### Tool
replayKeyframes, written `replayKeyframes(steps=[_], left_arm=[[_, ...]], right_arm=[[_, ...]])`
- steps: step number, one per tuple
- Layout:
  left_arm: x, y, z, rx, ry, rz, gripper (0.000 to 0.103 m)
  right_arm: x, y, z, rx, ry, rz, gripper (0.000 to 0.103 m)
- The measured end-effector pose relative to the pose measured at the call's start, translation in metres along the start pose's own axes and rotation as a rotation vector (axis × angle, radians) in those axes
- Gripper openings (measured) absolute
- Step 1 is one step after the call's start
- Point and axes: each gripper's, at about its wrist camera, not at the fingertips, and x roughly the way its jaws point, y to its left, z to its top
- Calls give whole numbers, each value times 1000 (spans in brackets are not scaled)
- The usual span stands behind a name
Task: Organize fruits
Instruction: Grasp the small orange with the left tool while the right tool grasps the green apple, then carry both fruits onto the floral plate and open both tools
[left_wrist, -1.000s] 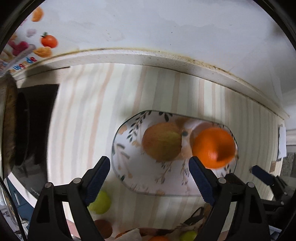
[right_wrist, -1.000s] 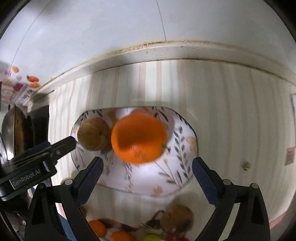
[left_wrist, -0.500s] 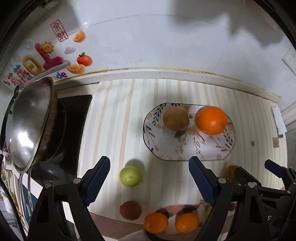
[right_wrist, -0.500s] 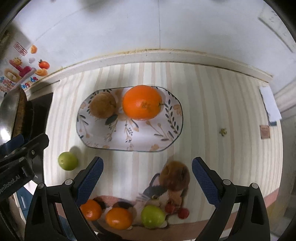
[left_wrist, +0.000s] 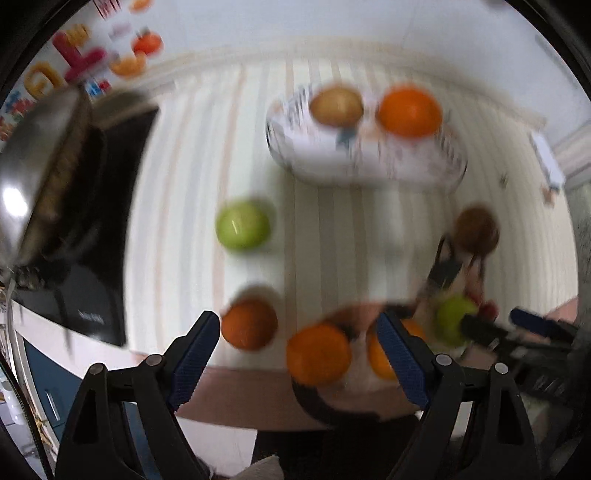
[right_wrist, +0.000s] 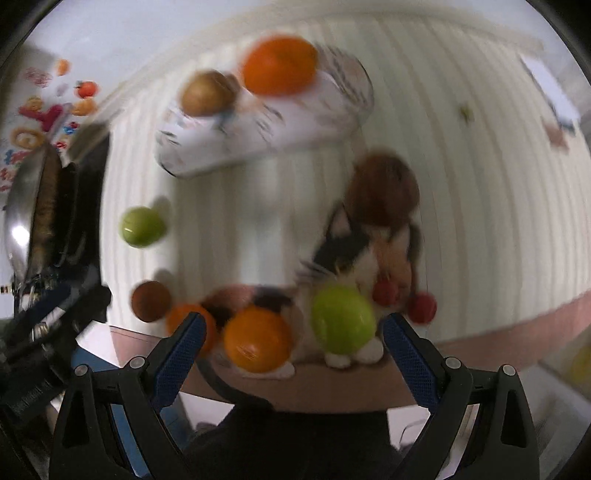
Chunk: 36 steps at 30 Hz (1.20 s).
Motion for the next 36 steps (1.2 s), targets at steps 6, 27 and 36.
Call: replayKeyframes(steps=[6, 27, 36], left_arm=[[63, -14, -19, 22, 149, -5, 87], [98, -4, -24, -12, 179, 48, 62], [91, -2, -13, -21, 166, 47, 61]], right_arm=[[30, -31, -11, 88, 37, 6, 99], [86, -44, -9, 42, 131, -3, 60], [87, -36, -3, 27, 134, -15, 60]])
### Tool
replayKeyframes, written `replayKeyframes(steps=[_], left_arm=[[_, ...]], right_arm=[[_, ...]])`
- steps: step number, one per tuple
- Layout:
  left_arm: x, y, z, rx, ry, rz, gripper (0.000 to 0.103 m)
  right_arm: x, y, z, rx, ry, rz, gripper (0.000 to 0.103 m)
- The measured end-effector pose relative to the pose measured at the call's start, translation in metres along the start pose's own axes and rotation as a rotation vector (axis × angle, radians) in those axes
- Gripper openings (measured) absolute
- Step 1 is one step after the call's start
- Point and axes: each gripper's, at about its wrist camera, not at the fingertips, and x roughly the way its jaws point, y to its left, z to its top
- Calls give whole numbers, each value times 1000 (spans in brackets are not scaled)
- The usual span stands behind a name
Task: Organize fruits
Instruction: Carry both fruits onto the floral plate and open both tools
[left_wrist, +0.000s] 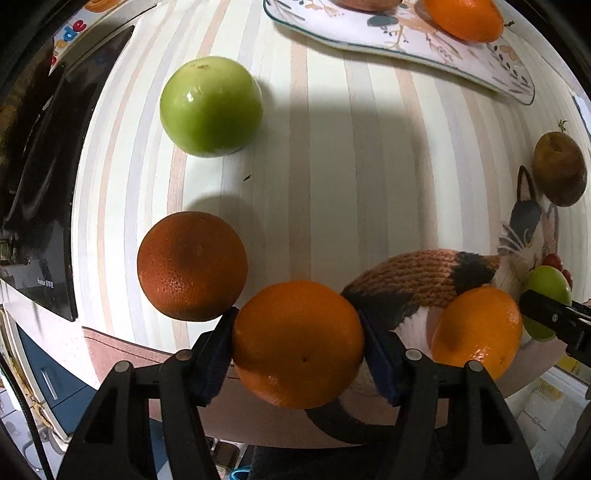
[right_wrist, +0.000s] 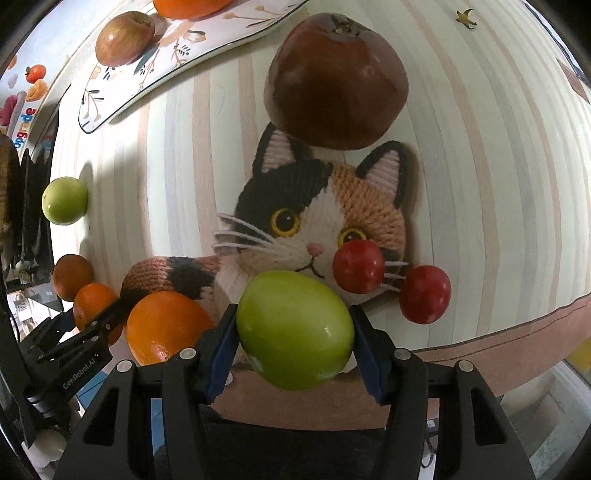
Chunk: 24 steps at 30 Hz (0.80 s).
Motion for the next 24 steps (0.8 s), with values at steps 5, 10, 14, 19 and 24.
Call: replayKeyframes(steps=[5, 10, 14, 19, 24], left_arm=[[-28, -7, 8, 27, -58, -16, 61], [-75, -17, 24, 46, -146, -68, 61], [-113, -15, 51, 25, -207, -129, 61], [-126, 3, 104, -10, -216, -182, 61], [-106, 14, 159, -55, -152, -182, 61]], right_arm=[[-8, -2, 1, -4, -28, 7, 60], [-34, 1, 7, 1, -73, 51, 60], [-66, 9, 19, 2, -128, 113, 60], [-103, 27, 58, -10, -218, 172, 60], [-110, 55, 108, -49, -273, 165, 60]])
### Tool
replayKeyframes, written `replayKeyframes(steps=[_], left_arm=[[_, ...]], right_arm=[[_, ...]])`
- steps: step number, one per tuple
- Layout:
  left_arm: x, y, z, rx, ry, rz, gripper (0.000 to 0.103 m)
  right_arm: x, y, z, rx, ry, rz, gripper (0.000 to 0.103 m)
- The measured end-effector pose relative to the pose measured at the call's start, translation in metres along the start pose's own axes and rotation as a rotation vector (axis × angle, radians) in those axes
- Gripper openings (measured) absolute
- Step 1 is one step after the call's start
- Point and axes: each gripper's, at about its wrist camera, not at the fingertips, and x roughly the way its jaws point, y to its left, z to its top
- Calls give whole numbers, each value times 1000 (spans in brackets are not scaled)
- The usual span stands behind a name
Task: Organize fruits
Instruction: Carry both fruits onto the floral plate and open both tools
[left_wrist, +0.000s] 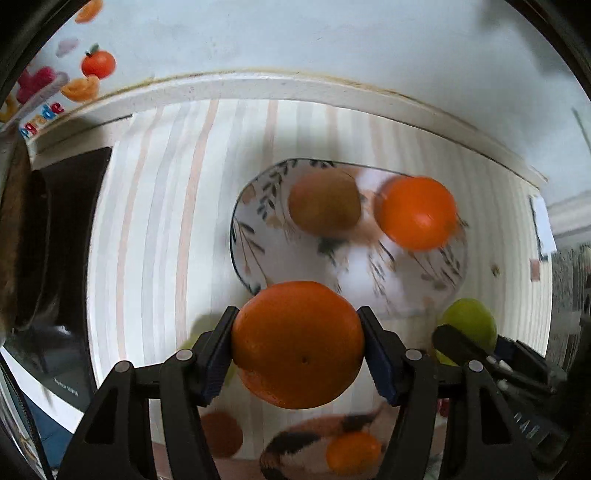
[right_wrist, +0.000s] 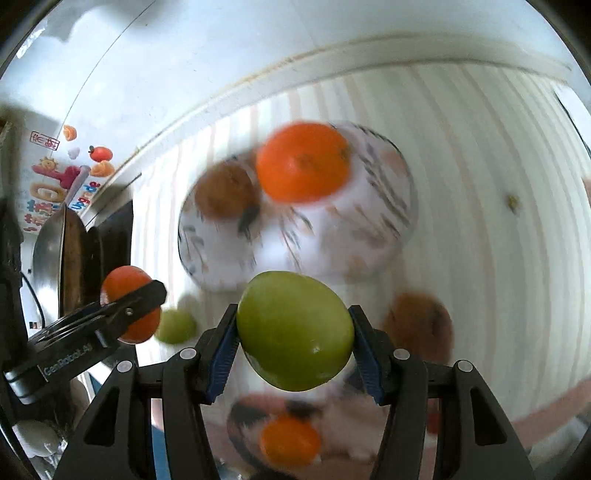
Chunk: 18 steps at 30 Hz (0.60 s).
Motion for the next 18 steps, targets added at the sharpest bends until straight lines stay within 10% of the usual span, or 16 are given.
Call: replayKeyframes(steps=[18], left_arm=[[63, 14, 37, -48, 133, 6, 62]], right_arm=[[102, 41, 38, -137, 103, -40, 60]])
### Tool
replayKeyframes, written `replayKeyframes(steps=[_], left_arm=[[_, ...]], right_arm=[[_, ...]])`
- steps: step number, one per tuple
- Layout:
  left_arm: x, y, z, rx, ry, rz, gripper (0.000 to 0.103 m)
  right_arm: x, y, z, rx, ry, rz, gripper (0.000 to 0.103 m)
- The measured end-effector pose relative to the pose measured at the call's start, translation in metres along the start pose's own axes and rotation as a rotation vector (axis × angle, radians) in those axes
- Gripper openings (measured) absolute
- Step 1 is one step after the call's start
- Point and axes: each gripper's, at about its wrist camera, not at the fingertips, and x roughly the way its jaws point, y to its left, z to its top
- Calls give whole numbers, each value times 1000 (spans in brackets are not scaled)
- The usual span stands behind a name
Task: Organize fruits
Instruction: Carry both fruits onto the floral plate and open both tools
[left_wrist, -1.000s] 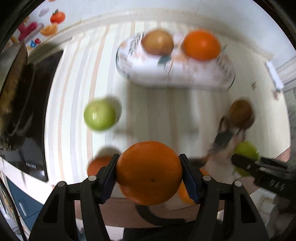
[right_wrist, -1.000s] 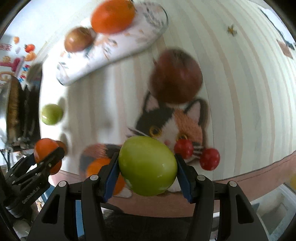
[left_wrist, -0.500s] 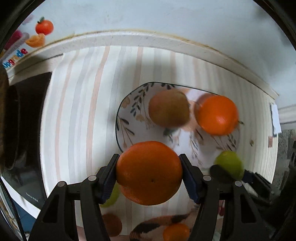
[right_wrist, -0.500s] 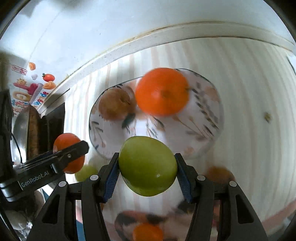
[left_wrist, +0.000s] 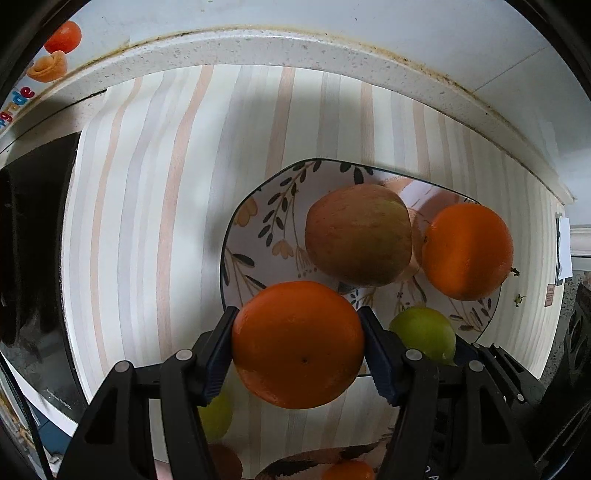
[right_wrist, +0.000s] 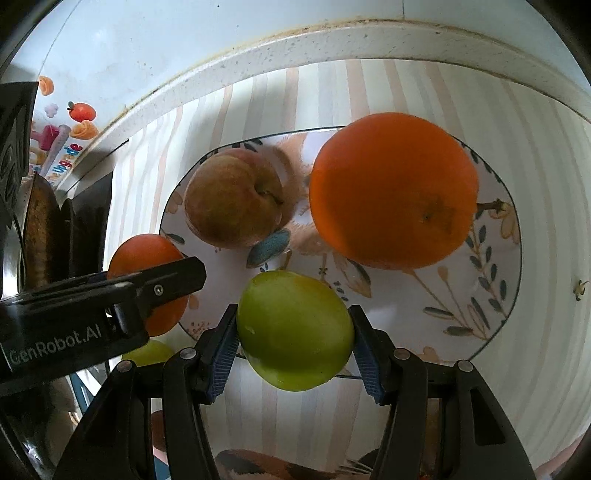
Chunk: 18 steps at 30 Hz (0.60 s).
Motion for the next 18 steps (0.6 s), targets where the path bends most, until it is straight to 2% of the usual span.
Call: replayKeyframes(steps=[2, 4, 5, 6, 8, 10, 18], left_arm=[[7, -3, 2, 2, 10, 9, 62], [8, -3, -1, 1, 7, 13, 62], [9, -3, 0, 2, 2, 18, 62], [7, -2, -2, 3, -9, 20, 63], [0, -2, -7, 1, -38, 18, 81], [-8, -3, -11, 9, -71, 40, 87], [-29, -2, -27, 12, -141, 91, 88]], right_arm=[[3, 1, 2, 3, 6, 8, 61], [5, 2, 4, 8, 28, 21, 70], [2, 0, 4, 11, 39, 31, 88], [-1, 0, 4, 15, 44, 35, 98], [-9, -1, 2, 15, 45, 29, 98], [-16, -2, -1, 12, 46, 1, 98], [-38, -5, -10, 1, 9, -151, 98]])
